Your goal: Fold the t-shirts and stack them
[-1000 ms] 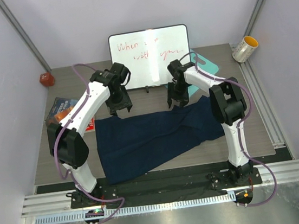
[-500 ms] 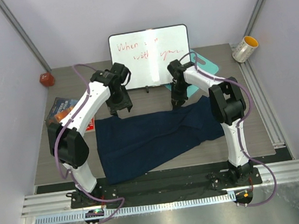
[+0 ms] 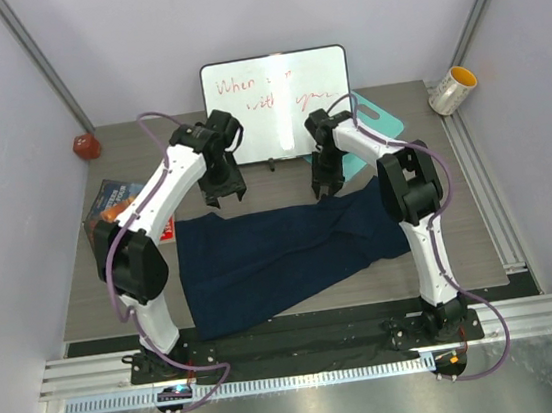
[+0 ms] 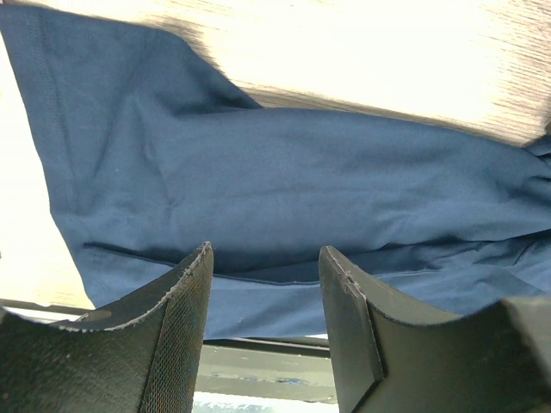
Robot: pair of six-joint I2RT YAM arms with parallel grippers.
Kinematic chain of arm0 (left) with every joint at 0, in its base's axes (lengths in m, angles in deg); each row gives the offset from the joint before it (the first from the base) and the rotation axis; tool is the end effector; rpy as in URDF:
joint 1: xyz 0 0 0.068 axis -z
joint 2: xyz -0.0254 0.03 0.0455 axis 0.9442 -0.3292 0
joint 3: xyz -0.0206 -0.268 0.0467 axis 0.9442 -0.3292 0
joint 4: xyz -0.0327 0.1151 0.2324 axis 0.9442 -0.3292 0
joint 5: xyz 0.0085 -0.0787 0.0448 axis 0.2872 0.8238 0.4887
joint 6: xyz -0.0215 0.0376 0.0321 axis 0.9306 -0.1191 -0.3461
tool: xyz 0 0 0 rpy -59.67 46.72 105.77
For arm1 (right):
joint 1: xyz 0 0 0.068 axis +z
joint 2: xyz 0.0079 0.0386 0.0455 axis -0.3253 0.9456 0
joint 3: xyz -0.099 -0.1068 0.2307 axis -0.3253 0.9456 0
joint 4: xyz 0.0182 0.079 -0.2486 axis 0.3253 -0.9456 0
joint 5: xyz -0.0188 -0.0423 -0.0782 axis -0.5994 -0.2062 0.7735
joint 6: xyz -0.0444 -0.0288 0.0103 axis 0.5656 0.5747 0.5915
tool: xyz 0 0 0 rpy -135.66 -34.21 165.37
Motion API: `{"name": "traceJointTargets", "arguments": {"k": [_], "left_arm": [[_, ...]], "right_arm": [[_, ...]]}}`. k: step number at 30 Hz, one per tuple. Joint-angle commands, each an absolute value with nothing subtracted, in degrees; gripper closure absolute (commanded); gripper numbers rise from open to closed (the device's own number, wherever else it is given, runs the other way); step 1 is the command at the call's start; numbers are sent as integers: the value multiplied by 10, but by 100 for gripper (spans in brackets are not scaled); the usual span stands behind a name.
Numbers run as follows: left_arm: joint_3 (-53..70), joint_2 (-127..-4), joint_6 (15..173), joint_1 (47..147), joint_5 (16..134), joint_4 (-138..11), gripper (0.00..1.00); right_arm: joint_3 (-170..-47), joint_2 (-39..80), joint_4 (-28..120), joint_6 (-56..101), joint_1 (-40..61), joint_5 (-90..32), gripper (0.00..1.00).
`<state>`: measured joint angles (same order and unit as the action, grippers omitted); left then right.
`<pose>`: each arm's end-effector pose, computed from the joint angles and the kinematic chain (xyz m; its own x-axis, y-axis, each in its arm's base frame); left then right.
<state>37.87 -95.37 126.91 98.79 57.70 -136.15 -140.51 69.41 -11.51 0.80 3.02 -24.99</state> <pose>0.3281 -0.1684 0.3049 -0.9052 -0.3045 -0.2965 -0.2932 0.9525 -0.0828 0.4227 0.1735 0.1667 -0.9879 0.1156 -0.1039 0.1013 0.9859 0.1336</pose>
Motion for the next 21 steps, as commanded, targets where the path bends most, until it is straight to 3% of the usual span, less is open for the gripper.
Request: {"name": "traceJointTargets", "arguments": {"k": [1, 5, 6, 10, 21], "left_arm": [[399, -963, 1262, 982, 583, -1357, 47], [394, -968, 1265, 980, 588, -1352, 47], [393, -969, 1266, 980, 590, -1350, 47], [397, -979, 1268, 979, 599, -1344, 48], [431, -1003, 1259, 971, 593, -1358, 48]], "right_arm": [[-1442, 709, -174, 27, 30, -221, 59], [-1445, 716, -189, 30, 30, -221, 64], [-1445, 715, -190, 30, 30, -220, 74], [-1449, 715, -192, 28, 29, -218, 99], [-1548, 722, -225, 35, 30, -172, 99]]}}
